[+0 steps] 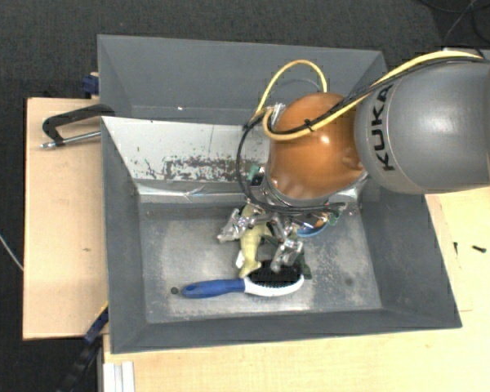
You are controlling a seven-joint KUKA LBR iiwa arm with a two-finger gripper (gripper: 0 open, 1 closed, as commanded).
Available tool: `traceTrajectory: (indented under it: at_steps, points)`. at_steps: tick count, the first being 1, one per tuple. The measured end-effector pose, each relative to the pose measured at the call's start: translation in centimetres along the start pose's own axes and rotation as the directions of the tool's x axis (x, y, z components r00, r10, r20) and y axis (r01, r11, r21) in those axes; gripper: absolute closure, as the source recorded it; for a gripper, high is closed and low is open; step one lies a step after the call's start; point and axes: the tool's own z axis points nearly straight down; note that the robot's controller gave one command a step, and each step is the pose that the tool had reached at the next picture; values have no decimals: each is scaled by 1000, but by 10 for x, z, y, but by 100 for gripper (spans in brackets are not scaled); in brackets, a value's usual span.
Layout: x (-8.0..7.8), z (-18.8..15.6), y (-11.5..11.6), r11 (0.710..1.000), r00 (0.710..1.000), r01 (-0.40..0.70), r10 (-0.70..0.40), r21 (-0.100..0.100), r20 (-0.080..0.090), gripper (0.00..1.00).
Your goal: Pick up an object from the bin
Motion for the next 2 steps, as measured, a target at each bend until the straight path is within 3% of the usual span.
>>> traceTrajectory:
  at_steps: [1,2]
  points:
    - [-3,3,-15,986,986,169,-169,-3,-1,0]
    - [3,3,-18,986,986,166,-166,-8,-16,100]
